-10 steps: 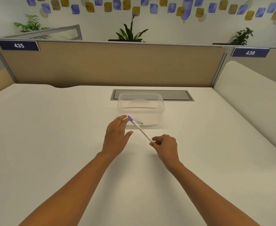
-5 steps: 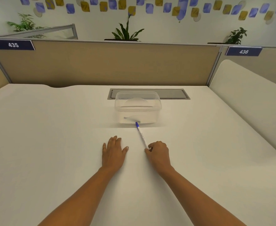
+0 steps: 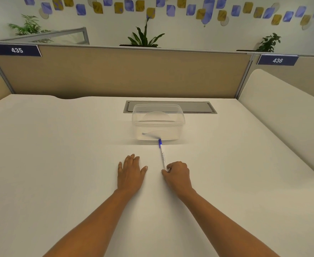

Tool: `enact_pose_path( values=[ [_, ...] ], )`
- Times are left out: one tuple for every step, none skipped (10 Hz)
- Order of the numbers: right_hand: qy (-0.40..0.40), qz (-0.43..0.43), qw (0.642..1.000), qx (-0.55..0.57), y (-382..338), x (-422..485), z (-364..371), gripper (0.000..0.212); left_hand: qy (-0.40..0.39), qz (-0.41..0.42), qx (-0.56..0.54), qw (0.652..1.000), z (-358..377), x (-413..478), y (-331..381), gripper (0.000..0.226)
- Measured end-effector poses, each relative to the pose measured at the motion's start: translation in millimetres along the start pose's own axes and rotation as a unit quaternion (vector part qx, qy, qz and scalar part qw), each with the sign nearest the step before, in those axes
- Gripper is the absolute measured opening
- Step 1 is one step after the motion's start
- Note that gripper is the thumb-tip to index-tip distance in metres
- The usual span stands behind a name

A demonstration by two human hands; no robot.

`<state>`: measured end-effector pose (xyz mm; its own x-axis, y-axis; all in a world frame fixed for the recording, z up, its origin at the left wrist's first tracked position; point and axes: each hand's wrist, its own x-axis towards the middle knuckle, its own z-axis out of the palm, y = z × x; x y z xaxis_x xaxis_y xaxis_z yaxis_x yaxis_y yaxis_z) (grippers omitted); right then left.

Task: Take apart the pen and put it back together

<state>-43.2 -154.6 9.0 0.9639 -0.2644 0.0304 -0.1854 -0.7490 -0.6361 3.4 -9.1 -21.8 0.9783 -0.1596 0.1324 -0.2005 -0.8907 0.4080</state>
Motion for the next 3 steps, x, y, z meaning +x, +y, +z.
enact_pose_path(
  values=[
    [-0.001, 0.015, 1.000, 0.006, 1.4, 0.9, 0.8, 0.031, -0.007, 0.000, 0.006, 1.000, -2.5, -0.7, 0.8, 0.048],
    [0.005, 0.020, 1.000, 0.010, 6.5, 3.9, 0.6, 0.030, -0.015, -0.001, 0.002, 1.000, -3.8, -0.4, 0.6, 0.048],
    [0.032, 0.008, 0.999, 0.004, 4.4, 6.3, -5.3, 0.029, -0.018, 0.001, 0.011, 1.000, -5.4, 1.1, 1.4, 0.048]
  ],
)
